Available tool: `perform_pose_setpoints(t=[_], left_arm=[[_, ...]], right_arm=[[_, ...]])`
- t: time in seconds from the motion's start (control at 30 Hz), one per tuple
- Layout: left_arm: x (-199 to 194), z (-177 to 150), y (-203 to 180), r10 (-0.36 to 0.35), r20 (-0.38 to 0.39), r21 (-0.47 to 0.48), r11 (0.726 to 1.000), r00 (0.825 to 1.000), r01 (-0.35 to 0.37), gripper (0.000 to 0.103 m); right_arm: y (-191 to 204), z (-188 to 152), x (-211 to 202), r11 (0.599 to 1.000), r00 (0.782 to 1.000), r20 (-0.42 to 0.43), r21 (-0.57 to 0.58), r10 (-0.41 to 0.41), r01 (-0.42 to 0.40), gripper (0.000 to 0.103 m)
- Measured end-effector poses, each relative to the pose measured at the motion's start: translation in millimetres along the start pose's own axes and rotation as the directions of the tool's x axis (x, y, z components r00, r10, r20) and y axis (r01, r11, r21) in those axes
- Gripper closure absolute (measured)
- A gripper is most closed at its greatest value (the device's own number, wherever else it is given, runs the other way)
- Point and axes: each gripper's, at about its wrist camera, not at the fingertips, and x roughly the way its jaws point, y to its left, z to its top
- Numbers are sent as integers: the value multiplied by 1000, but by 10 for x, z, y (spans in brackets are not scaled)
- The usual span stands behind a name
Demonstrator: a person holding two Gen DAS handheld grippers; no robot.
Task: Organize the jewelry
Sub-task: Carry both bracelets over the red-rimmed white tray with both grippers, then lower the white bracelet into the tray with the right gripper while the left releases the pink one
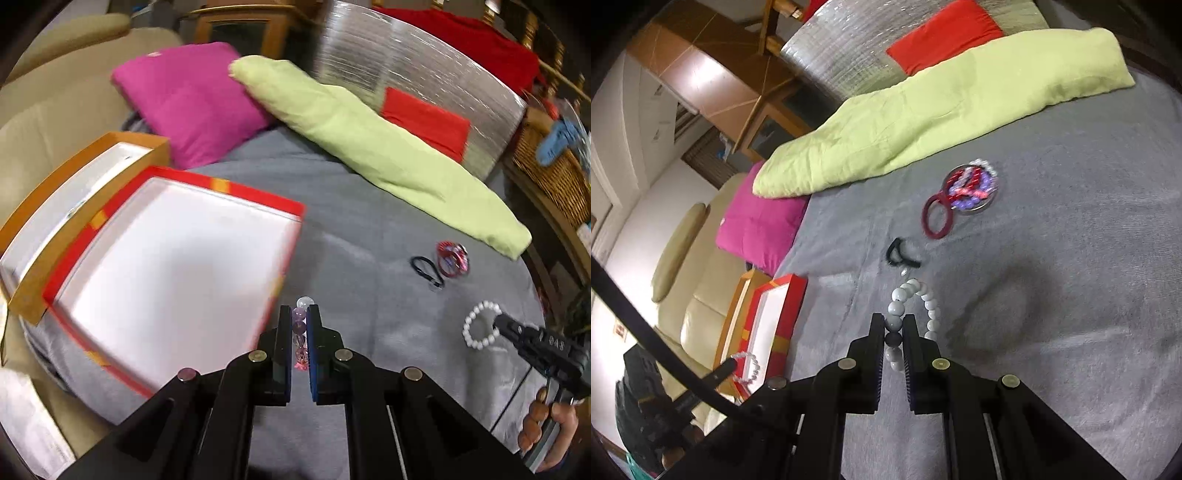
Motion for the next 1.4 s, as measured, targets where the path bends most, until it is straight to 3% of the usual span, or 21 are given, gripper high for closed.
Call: perform_pose_setpoints(t=[0.23,0.57,0.7,1.1,1.4], left_arm=[[-51,35,492,44,10,-63,997,999,-43,96],[-138,93,1074,63,32,-138,989,997,-58,96],[-116,124,1230,71,26,-155,986,997,-66,96],[246,222,1471,42,-32,-179,983,999,-47,96],[548,348,1501,83,-70,-152,984,994,-92,96]], right_arm=[[642,-287,217,992,993,-103,-110,54,-65,92],[1917,-456,712,946,962,-215,-240,168,-219,92],[2195,-511,944,938,951,-253,-248,177,-241,92],[2403,-562,1697,951,934,-339,-234,115,-202,92],[2360,-491,2073,959,931,-361,-235,62,-155,92]])
